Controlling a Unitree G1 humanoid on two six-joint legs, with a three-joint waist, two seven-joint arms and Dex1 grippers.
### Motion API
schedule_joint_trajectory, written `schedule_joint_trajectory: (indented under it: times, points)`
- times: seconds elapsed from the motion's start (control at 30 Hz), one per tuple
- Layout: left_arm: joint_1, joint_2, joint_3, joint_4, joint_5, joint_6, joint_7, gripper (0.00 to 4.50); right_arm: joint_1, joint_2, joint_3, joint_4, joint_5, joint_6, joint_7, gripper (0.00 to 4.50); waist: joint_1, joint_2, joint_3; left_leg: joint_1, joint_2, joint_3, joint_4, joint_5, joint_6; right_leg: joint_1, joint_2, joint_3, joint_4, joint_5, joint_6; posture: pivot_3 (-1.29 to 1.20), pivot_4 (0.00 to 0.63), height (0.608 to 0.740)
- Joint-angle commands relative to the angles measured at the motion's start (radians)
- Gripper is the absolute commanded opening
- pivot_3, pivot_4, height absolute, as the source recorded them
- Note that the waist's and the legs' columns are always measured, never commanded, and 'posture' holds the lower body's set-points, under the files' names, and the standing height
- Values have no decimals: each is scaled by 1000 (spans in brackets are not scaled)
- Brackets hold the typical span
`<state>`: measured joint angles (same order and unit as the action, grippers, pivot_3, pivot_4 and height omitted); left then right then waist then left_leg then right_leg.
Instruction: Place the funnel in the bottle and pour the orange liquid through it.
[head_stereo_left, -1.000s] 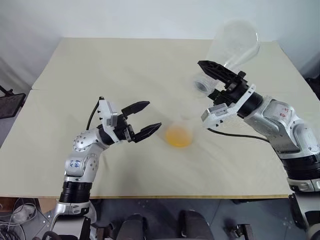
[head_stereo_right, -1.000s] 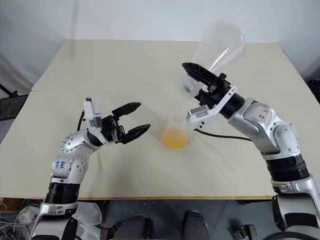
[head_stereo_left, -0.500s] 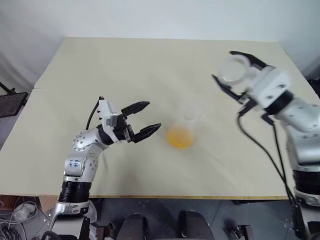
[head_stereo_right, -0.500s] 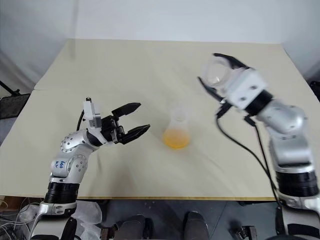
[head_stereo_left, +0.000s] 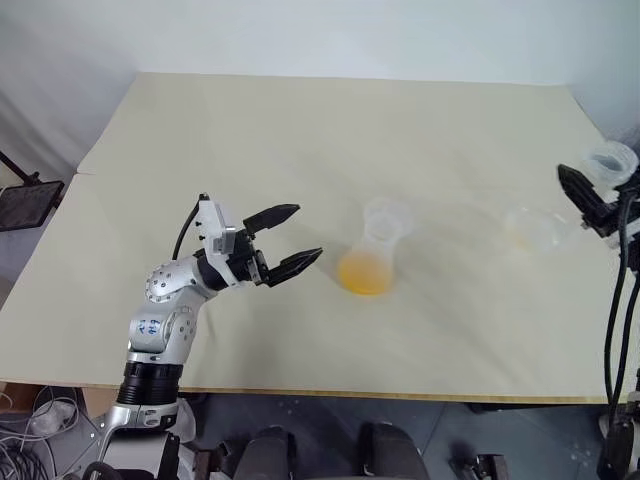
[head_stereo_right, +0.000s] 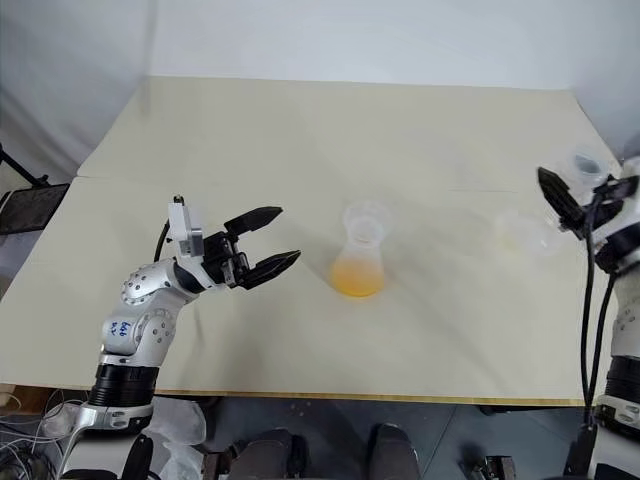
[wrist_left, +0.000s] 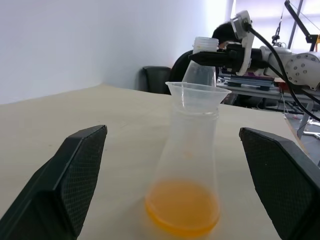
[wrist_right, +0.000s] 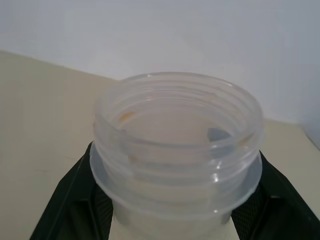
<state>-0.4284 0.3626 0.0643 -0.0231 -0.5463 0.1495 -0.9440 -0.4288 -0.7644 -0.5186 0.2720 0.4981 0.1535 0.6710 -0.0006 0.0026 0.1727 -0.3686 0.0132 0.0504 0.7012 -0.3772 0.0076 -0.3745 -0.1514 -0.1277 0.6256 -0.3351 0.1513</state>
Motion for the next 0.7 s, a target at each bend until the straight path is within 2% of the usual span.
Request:
schedule_joint_trajectory:
  times: [0.03, 0.23, 0.43, 0.7]
  points:
    - [-17, 3, 10, -18, -1, -18, -2, 4500, 13, 6, -62, 3, 54, 36, -18, 2466, -1, 0, 0, 0, 0, 0, 0, 0, 0, 0, 0, 0, 0, 0, 0, 0, 150, 740]
    - [-16, 7, 14, -21, -2, -18, 3, 4500, 71, 44, -93, -8, 93, 84, -35, 2466, -2, 0, 0, 0, 0, 1, 0, 0, 0, 0, 0, 0, 0, 0, 0, 0, 150, 740]
    - [-15, 20, 22, -23, -5, -12, 1, 4500, 99, 56, -129, -29, 132, 77, -31, 4475, -1, 0, 0, 0, 0, 1, 0, 0, 0, 0, 0, 1, 0, 0, 0, 0, 150, 740]
    - [-16, 32, 24, -22, -6, -7, -5, 4500, 113, 24, -202, -124, 213, 110, -29, 4475, 1, 0, 0, 0, 0, 0, 0, 0, 0, 0, 0, 1, 0, 0, 0, 0, 150, 740]
